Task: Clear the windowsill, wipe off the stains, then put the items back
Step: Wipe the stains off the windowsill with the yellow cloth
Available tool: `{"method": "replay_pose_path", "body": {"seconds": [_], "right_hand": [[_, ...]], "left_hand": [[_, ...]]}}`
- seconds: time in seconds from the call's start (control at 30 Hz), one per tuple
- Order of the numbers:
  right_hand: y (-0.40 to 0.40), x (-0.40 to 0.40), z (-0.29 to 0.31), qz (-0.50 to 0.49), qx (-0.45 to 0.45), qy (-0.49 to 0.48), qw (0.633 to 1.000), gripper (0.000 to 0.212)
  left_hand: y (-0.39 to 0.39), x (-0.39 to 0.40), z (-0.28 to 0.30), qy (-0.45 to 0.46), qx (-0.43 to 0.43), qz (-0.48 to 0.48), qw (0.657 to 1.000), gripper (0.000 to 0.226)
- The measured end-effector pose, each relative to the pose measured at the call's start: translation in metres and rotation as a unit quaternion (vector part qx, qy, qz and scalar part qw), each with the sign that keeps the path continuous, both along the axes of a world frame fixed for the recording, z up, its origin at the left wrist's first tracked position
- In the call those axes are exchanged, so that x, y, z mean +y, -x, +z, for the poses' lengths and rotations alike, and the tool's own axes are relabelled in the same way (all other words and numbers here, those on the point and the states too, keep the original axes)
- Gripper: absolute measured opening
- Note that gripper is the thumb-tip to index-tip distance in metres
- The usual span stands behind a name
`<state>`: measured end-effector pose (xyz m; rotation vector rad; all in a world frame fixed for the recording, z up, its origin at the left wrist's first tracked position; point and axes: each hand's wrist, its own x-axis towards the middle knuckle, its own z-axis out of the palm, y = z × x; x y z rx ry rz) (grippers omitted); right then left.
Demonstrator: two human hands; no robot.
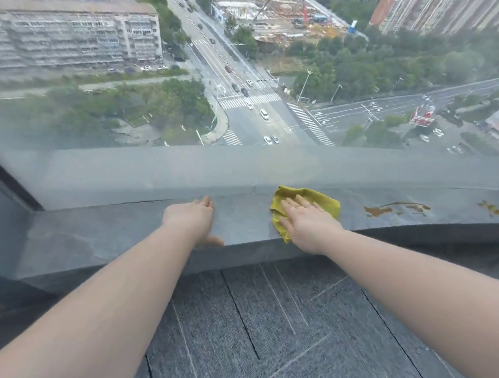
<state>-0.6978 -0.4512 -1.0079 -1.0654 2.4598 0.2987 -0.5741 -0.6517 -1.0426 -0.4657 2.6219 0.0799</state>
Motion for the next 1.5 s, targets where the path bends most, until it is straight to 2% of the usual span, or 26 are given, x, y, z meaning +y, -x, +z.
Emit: {"method": "replay_pose_path", "body": {"seconds": [0.13, 0.2, 0.33, 0.5, 0.6, 0.7, 0.83, 1.0, 1.07, 1.13, 1.27, 1.33, 1.4, 1.5], "right_hand": [[0.017, 0.003, -0.04, -0.012, -0.014, 0.013, 1.0, 0.059], [0.024, 0.013, -0.052, 0.0, -0.026, 0.044, 0.999, 0.06], [0.061, 0.045, -0.05, 0.029, -0.047, 0.07, 0.996, 0.06], [0.149, 0.143, -0.051, -0.041, -0.038, 0.055, 0.997, 0.061], [0.205, 0.205, -0.053, -0.124, -0.013, 0.051, 0.991, 0.062], [0.236, 0.233, -0.058, -0.169, -0.004, 0.051, 0.984, 0.061], [0.232, 0.222, -0.062, -0.149, -0.005, 0.063, 0.987, 0.06], [0.192, 0.183, -0.061, -0.029, -0.011, 0.096, 0.995, 0.06], [0.194, 0.186, -0.061, -0.013, -0.019, 0.103, 0.994, 0.059], [0.21, 0.204, -0.062, -0.046, -0.015, 0.105, 0.993, 0.058], [0.242, 0.237, -0.064, -0.175, 0.021, 0.076, 0.981, 0.058], [0.24, 0.232, -0.065, -0.193, 0.022, 0.065, 0.979, 0.058], [0.225, 0.215, -0.063, -0.156, 0.017, 0.072, 0.985, 0.059], [0.193, 0.19, -0.064, -0.047, 0.005, 0.094, 0.994, 0.059]], "left_hand": [[0.014, 0.009, 0.013, 0.037, -0.075, 0.011, 0.996, 0.102], [0.026, 0.021, 0.021, 0.069, -0.091, 0.024, 0.993, 0.086], [0.07, 0.064, 0.026, 0.052, 0.005, 0.046, 0.998, 0.07], [0.152, 0.16, 0.019, -0.023, 0.081, -0.031, 0.996, 0.079], [0.191, 0.206, 0.01, -0.037, 0.091, -0.077, 0.992, 0.086], [0.211, 0.223, -0.001, -0.021, 0.074, -0.082, 0.994, 0.091], [0.217, 0.224, -0.002, -0.001, 0.057, -0.079, 0.995, 0.093], [0.219, 0.225, 0.001, 0.002, 0.051, -0.08, 0.996, 0.093], [0.217, 0.224, 0.0, 0.001, 0.057, -0.077, 0.995, 0.093], [0.216, 0.223, -0.001, 0.001, 0.058, -0.078, 0.995, 0.093], [0.218, 0.223, -0.001, 0.006, 0.05, -0.082, 0.995, 0.093], [0.219, 0.221, -0.002, 0.011, 0.048, -0.085, 0.995, 0.093], [0.22, 0.221, -0.003, 0.01, 0.053, -0.088, 0.995, 0.093], [0.22, 0.221, -0.005, 0.012, 0.055, -0.087, 0.995, 0.093]]}}
